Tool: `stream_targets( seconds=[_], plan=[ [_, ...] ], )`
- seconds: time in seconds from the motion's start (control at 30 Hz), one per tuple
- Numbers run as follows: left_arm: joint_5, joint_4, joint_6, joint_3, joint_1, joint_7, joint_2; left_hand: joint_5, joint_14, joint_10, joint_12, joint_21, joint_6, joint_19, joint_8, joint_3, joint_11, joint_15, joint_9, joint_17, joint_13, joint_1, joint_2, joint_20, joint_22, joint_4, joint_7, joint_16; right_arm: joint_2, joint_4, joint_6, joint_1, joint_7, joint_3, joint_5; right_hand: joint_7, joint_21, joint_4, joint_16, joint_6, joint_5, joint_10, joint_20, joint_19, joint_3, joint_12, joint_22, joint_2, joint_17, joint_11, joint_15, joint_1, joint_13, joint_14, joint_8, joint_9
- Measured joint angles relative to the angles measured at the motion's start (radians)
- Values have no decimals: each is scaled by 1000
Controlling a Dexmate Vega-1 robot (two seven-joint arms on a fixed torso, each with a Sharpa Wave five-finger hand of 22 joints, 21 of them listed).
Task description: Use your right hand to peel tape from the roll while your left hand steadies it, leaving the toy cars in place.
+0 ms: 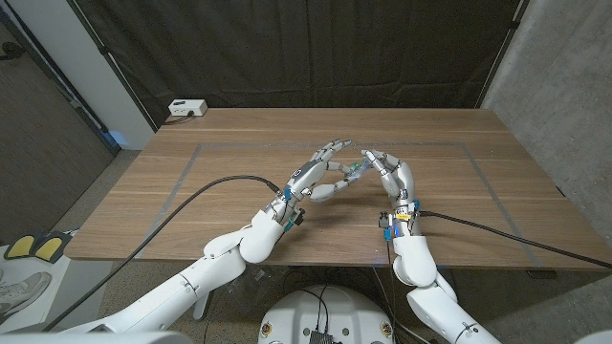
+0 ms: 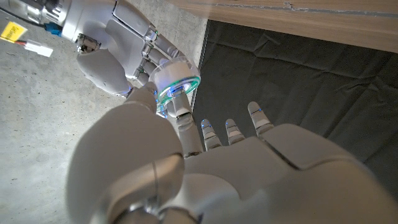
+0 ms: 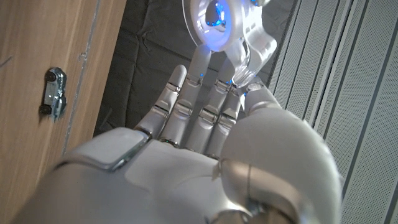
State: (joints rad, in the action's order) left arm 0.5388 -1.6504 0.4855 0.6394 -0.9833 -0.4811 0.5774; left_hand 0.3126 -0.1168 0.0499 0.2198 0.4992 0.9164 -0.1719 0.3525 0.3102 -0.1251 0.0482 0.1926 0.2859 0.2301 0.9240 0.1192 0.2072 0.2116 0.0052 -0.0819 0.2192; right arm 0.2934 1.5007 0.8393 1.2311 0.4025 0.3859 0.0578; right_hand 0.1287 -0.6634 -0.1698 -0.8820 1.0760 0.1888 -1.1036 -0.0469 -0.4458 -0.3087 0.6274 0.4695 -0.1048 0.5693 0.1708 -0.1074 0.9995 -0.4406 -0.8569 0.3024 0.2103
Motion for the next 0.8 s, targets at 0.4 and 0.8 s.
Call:
stream_targets(
  seconds=[0.4, 0.8],
  plan=[
    [143, -44, -20, 21, 19, -45, 43, -1, -11, -15, 0, 0, 0, 0, 3, -4, -7, 0, -2, 0, 0, 4, 4, 0, 0, 4, 0, 0, -49, 13, 5, 37, 65, -37, -70, -8, -58, 17, -41, 56, 13, -40, 1, 1, 52, 32, 29, 17, 69, 4, -3, 35, -62, -10, 1, -12],
    [279, -69, -43, 47, 53, -84, 91, 3, -18, -20, 0, -4, 0, 0, 3, -4, -12, -7, -5, 4, 0, 4, 4, 0, 5, 4, 0, 0, -83, 18, -5, 43, 111, -53, -120, 6, -92, 28, -62, 98, 42, -55, 1, 22, 88, 45, 48, 36, 130, 15, -3, 54, -109, -10, -17, -18]
  ],
)
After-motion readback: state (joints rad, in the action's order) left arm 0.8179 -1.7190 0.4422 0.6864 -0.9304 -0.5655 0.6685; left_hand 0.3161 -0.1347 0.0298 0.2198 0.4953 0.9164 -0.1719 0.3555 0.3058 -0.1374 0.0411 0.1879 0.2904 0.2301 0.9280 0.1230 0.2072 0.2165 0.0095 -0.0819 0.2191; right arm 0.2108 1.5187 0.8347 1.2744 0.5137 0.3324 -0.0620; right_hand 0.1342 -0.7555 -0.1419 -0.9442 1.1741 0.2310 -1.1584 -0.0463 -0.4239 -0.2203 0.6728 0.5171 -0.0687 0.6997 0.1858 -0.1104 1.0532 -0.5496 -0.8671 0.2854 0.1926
